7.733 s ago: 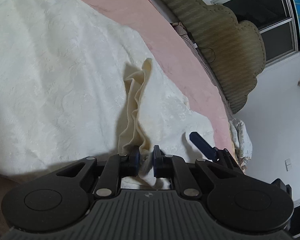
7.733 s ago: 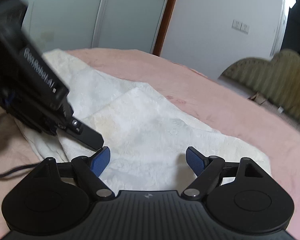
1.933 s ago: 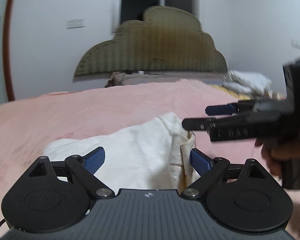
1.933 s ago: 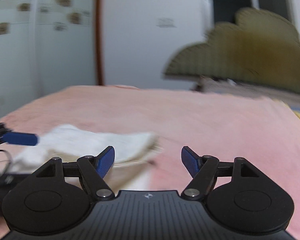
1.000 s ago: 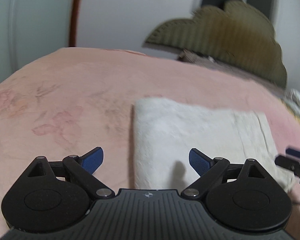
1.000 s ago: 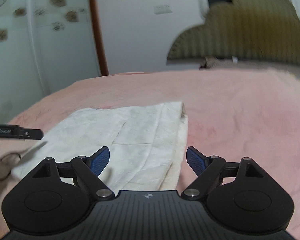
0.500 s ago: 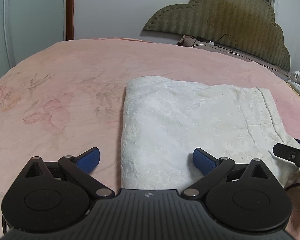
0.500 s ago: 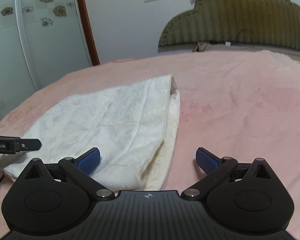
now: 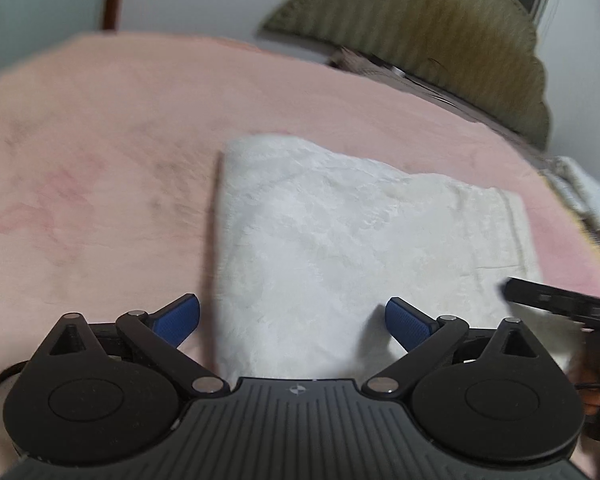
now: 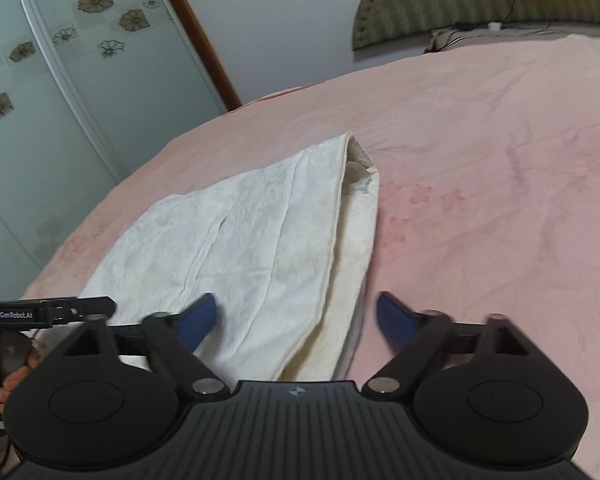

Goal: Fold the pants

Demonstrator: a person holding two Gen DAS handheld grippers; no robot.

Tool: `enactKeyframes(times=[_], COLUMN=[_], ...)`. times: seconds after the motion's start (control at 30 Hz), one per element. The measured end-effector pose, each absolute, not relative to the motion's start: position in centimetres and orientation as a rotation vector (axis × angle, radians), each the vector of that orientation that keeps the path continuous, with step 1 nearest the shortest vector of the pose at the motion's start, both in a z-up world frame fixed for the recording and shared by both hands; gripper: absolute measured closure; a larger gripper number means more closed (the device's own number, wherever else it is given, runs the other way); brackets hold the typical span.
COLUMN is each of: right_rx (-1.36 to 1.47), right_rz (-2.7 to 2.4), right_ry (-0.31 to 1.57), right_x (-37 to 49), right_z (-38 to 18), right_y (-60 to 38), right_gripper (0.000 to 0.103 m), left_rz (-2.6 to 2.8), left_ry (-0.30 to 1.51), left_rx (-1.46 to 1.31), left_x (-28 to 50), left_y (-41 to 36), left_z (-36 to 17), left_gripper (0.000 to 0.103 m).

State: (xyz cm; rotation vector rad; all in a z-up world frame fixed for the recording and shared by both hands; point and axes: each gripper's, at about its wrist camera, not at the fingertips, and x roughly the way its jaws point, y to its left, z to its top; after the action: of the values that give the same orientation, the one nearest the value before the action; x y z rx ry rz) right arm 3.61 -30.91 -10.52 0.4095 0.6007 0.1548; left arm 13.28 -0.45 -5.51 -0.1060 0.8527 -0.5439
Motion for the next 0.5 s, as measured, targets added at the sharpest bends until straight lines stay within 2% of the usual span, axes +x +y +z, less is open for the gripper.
enactKeyframes(times=[0.17, 0.2, 0.23, 0.33, 0.43, 0.5], right_rx=[0.392, 0.377, 0.364, 0.348, 0.360, 0.344], right_rz=[0.264, 0.274, 0.276, 0.272, 0.279, 0.273], right_ry=[0.626, 0.627, 0.627, 0.600, 0.563, 0.542], right_x=[5.7, 5.8, 5.9, 5.0, 4.1, 3.8], right_z=[-10.3, -10.3, -10.1, -10.0, -9.7, -9.0], right_y=[-31.1, -30.9, -30.7, -30.3, -29.8, -29.2], right_gripper=[0.032, 0.035, 0.037, 0.050, 0.066, 0.073], left_rz=[-0.675, -0.678, -0.660, -0.624, -0.598, -0.586], left_ry=[0.942, 0.948, 0.945, 0.913, 0.852, 0.791], left_rx=[-0.193, -0.206, -0.200, -0.153, -0.155, -0.125], left_x=[16.1, 16.4, 16.5, 16.0, 15.2, 14.3], left_y=[-0.2, -0.1, 0.0, 0.1, 0.7, 0.5], left_z=[-5.7, -5.8, -5.7, -5.5, -5.1, -4.5], left_gripper=[0.006, 0.014, 0.029, 0.063, 0.081, 0.086])
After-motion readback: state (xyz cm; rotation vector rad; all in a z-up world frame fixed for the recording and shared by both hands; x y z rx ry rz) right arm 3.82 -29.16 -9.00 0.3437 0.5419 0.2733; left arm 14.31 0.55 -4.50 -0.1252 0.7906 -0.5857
